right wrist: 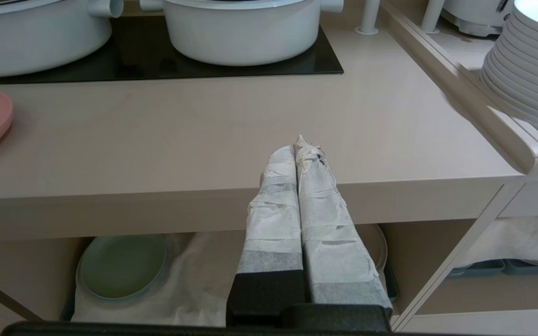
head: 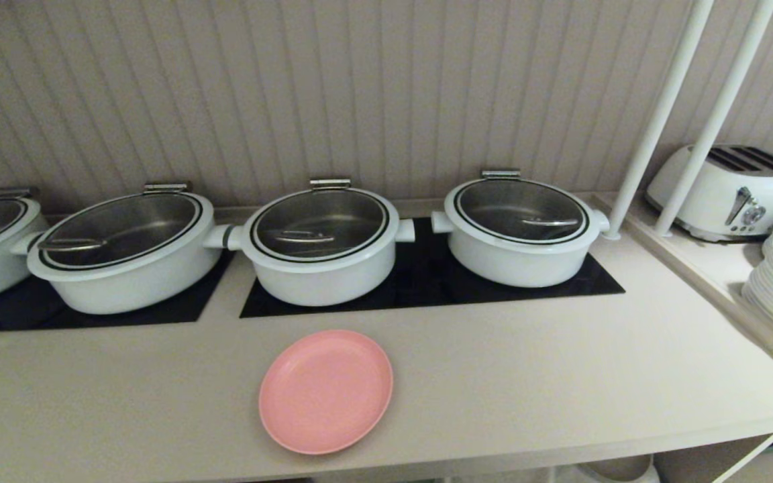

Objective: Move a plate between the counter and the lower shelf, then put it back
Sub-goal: Pick up the plate

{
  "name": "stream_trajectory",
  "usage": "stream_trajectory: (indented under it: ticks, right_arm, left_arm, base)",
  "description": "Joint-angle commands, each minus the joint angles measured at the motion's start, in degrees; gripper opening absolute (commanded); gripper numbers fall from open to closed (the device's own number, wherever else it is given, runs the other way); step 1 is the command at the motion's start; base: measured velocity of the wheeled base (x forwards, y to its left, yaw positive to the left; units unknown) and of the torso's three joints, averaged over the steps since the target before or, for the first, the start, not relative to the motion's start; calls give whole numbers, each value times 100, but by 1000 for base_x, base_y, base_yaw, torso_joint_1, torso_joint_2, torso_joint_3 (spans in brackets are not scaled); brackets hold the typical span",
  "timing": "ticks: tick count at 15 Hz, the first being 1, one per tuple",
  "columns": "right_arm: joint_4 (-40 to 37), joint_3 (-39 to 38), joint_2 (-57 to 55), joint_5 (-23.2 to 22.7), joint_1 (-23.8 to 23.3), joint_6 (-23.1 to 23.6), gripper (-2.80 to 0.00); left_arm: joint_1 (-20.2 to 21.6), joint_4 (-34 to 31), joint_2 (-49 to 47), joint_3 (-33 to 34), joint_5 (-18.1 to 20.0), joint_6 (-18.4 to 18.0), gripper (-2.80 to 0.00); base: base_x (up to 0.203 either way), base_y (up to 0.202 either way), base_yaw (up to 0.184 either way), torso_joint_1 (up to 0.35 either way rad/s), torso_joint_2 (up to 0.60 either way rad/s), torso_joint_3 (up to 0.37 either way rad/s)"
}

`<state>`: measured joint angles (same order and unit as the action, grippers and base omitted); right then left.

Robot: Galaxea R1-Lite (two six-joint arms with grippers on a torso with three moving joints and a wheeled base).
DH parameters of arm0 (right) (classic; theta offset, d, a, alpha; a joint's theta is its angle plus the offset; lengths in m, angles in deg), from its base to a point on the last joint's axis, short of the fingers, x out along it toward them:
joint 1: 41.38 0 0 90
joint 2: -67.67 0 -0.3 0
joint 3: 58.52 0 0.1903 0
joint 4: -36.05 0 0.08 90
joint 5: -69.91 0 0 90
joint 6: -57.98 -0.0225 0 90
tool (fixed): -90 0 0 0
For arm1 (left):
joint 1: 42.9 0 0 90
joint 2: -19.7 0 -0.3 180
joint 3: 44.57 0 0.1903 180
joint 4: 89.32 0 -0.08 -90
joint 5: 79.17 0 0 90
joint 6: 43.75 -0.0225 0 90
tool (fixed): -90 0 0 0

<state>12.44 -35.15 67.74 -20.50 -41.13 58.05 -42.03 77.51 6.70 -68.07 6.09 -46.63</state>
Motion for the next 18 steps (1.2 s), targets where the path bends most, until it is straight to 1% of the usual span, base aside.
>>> stream_trajectory:
  ticks: [1, 3, 6, 7, 9, 10, 18]
  right_arm:
    - [-2, 0, -7, -2, 2, 1, -280]
    - [-2, 0, -7, -2, 2, 1, -280]
    - [-2, 0, -7, -2, 2, 1, -280]
    - [-2, 0, -7, -2, 2, 1, -280]
    - [-2, 0, -7, -2, 2, 1, -280]
    - [-2, 0, -7, -2, 4, 1, -280]
    - [-2, 0, -7, -2, 2, 1, -280]
  left_arm:
    - [10, -99, 552, -24, 114, 6, -280]
    - [-31, -478, 1186, -123, 239, 4, -280]
    - [-52, -684, 1291, -180, 263, 8, -280]
    - [-52, -708, 1291, -189, 348, 0, -280]
    - [-52, -833, 1291, -218, 827, 6, -280]
    - [-52, -844, 1291, -233, 901, 7, -280]
    - [-52, -844, 1291, -224, 870, 174, -280]
  base:
    - [0, 0, 0, 0, 0, 0]
    - [0, 0, 0, 0, 0, 0]
    - [0, 0, 0, 0, 0, 0]
    - [0, 0, 0, 0, 0, 0]
    - [0, 0, 0, 0, 0, 0]
    - [0, 0, 0, 0, 0, 0]
    - [0, 0, 0, 0, 0, 0]
